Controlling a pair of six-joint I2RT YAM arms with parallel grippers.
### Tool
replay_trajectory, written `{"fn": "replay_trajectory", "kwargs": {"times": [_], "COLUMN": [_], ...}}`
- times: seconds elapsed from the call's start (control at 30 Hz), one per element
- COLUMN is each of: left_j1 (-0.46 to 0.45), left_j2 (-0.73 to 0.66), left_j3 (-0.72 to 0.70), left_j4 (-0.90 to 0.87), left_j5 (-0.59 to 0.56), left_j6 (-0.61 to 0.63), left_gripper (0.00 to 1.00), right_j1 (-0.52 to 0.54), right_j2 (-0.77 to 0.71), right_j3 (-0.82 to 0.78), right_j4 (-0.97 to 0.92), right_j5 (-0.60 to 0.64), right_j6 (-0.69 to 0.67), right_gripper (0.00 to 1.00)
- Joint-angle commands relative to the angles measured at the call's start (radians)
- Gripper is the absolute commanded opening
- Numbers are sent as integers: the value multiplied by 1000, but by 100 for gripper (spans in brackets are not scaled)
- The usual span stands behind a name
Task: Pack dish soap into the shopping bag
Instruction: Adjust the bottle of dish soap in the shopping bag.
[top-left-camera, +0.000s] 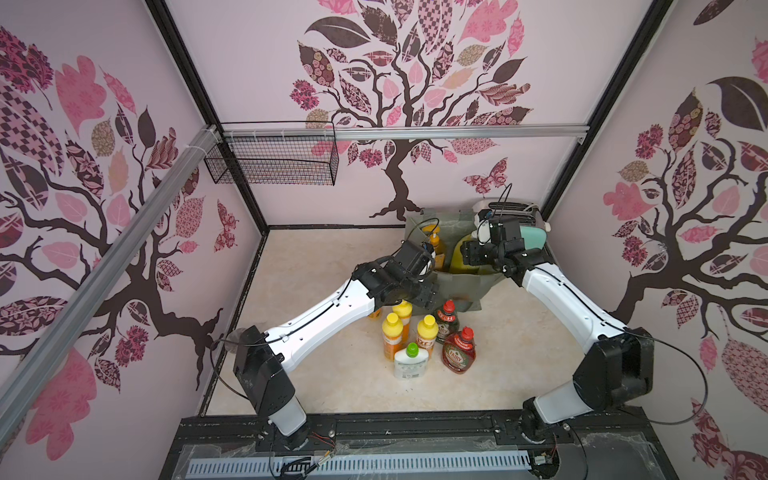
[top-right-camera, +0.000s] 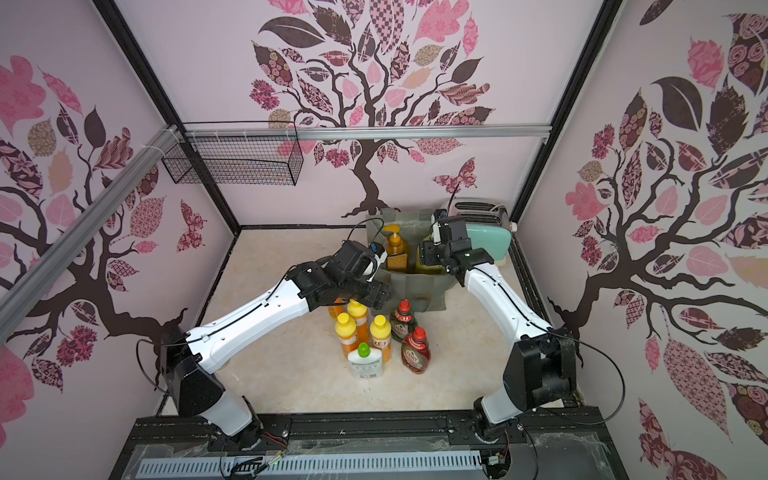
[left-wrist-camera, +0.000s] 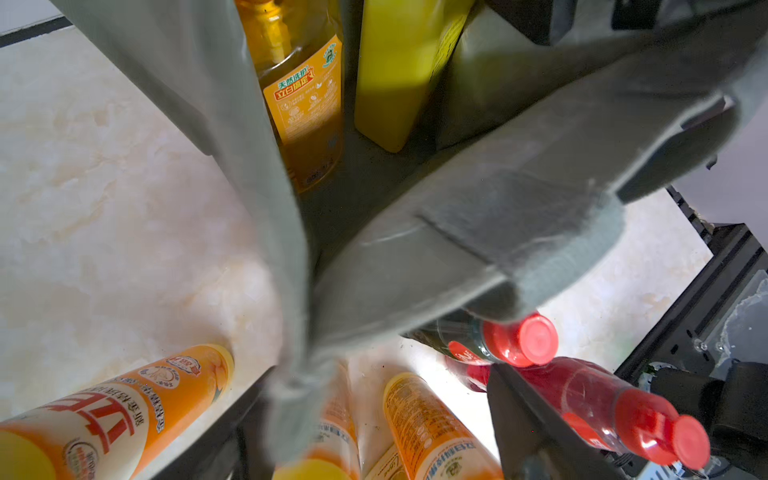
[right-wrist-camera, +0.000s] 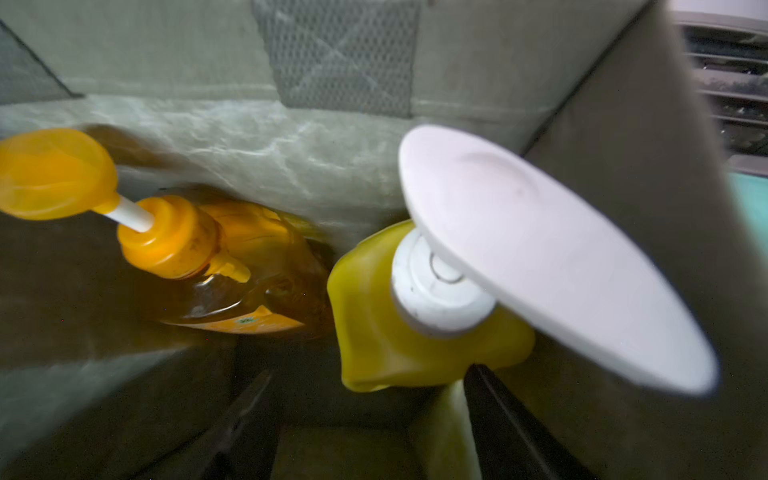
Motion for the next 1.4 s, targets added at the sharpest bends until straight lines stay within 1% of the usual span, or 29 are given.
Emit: {"fn": "replay_trajectory", "kwargs": {"times": [0.0,0.13,0.27,0.37,0.43,0.53,0.67,0.77,0.87,1.07,1.13,1.2,1.37], "left_j1": [-5,-6,-3,21,46,106,147,153,153,153,150,146,121], "left_j2": [-34,-35,-49,-74,-97,-124,-110,-75,-67,-44,-50,-57,-62], "left_j3": [-5,10,53,115,140,160,175,154,80,-4,-35,-56,-91], "left_j4": [-3,-4,-7,2,26,75,98,111,157,203,223,228,243], "left_j5": [-23,-32,-48,-10,25,88,79,103,117,177,189,191,187], "left_j6": [0,6,9,2,-11,-42,-52,-63,-81,-88,-92,-92,-92], "left_gripper": [80,80,80,80,80,80,80,80,80,71,66,64,63], "right_j1": [-45,-72,-72,-72,-72,-72,-71,-72,-72,-71,-70,-71,-71], "right_j2": [25,44,75,41,-3,-74,-133,-169,-208,-252,-263,-267,-234], "right_j3": [65,118,213,236,225,197,157,95,17,-114,-150,-152,-52], "right_j4": [6,10,-56,-92,-103,-133,-164,-167,-165,-176,-160,-151,-122], "right_j5": [10,-26,-104,-206,-240,-244,-222,-246,-240,-183,-144,-120,-190], "right_j6": [-57,-72,-78,-53,-34,-17,0,25,49,63,68,69,68], "right_gripper": [76,78,77,77,77,77,73,70,67,56,48,43,43]}}
